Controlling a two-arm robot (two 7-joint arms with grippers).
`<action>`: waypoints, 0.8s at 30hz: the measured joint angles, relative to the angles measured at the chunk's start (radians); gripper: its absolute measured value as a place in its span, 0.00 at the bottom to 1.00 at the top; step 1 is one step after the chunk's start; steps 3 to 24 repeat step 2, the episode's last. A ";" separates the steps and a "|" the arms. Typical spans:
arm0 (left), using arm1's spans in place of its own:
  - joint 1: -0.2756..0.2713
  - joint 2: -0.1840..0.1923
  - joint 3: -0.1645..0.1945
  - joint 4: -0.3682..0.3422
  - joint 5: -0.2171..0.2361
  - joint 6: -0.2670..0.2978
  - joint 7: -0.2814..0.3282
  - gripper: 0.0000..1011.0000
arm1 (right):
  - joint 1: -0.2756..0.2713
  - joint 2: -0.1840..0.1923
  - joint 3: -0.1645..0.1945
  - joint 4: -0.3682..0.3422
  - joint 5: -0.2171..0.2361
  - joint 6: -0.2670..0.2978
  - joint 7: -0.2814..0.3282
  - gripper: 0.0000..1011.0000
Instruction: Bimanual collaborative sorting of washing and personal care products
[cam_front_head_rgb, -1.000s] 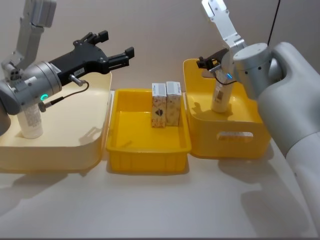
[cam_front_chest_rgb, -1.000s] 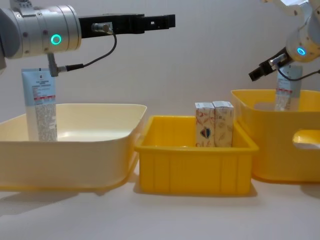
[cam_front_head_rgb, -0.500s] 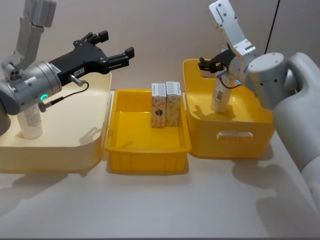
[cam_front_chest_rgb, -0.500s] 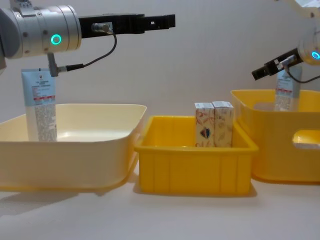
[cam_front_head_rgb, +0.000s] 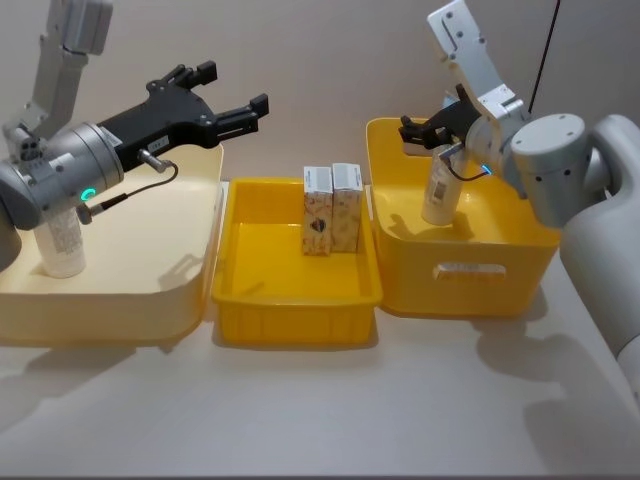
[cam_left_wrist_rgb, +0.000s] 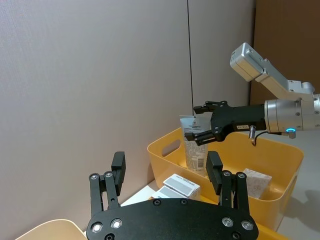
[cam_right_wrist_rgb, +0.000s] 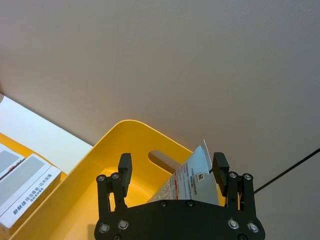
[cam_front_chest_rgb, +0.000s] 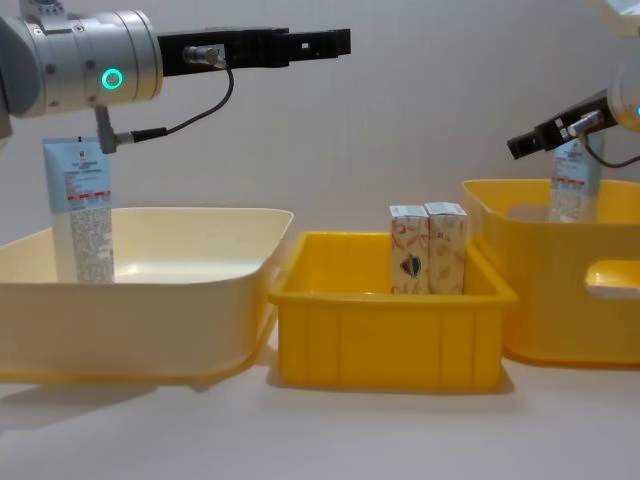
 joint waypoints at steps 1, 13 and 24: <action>0.000 0.000 0.000 0.000 0.000 0.000 0.000 0.99 | -0.001 0.001 0.000 -0.001 0.000 -0.001 0.001 0.99; 0.000 0.000 0.000 0.000 0.000 0.000 0.000 0.99 | -0.003 0.002 0.000 -0.004 0.001 -0.003 0.002 0.99; 0.000 0.000 0.000 0.000 0.000 0.000 0.000 0.99 | -0.003 0.002 0.000 -0.004 0.001 -0.003 0.002 0.99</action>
